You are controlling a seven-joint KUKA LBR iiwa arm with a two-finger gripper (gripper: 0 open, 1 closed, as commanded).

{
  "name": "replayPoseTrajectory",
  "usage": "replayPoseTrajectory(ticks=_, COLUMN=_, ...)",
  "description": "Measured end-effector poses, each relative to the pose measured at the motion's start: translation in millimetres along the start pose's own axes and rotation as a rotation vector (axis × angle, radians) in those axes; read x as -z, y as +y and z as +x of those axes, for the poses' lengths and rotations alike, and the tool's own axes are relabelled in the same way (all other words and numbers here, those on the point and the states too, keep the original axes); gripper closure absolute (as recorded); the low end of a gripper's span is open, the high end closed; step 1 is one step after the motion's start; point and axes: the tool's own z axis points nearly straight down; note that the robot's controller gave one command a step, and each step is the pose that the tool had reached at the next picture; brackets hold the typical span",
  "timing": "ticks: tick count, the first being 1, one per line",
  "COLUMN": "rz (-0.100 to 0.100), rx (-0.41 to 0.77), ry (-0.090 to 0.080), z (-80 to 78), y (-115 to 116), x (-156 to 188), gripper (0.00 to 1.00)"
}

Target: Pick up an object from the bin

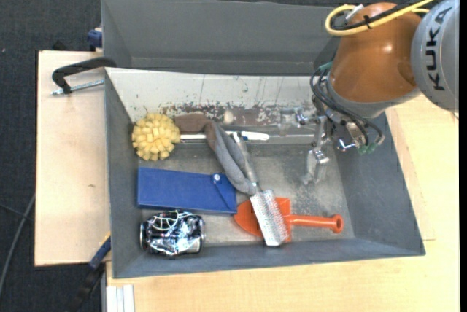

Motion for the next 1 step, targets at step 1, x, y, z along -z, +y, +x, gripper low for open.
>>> replayPoseTrajectory(ticks=1, rz=-0.004, rx=0.271, ry=0.002, z=16.3, y=10.1, x=16.8, gripper=0.00)
